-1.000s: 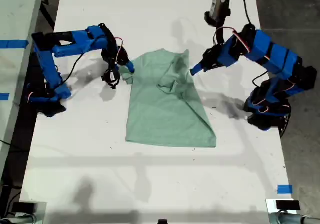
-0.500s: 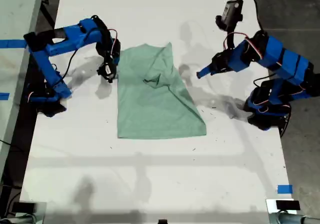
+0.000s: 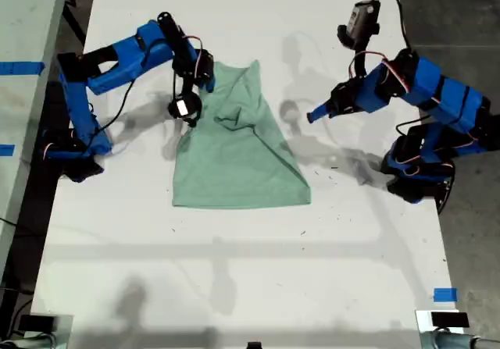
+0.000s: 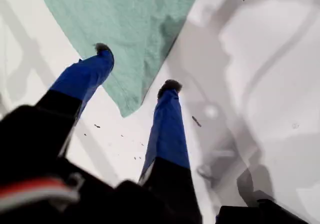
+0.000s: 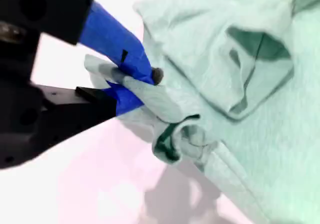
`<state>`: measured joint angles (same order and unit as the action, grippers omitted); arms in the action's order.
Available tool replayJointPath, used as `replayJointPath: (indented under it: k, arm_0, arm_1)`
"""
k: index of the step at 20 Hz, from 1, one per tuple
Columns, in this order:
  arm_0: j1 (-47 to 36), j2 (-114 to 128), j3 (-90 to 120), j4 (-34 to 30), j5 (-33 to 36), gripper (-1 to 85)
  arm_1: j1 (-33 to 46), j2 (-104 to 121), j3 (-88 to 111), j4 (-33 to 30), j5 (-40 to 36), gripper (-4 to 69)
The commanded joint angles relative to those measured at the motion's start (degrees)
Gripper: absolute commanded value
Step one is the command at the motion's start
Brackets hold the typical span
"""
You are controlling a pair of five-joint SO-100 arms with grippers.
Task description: Fold tshirt
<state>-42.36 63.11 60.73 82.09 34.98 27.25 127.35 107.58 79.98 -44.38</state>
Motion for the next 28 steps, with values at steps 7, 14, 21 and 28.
replayJointPath:
  k: [7, 14, 21, 28]
  arm_0:
    - [2.11, -12.57, -10.37, -1.23, 0.26, 31.1]
    - [5.54, 16.08, 1.05, 13.18, -2.02, 6.7]
    - [23.20, 31.03, 31.29, 2.55, -16.35, 24.9]
    - [33.05, 41.40, 51.59, -12.22, -26.72, 25.6]
  arm_1:
    - [-1.58, 3.25, 2.64, -2.81, 1.67, 22.5]
    - [-6.15, 1.85, 4.22, -3.87, -0.53, 22.6]
    - [-17.75, -9.32, 11.87, -15.64, 2.64, 29.7]
    - [-22.94, -12.66, 23.91, -29.36, 8.96, 27.9]
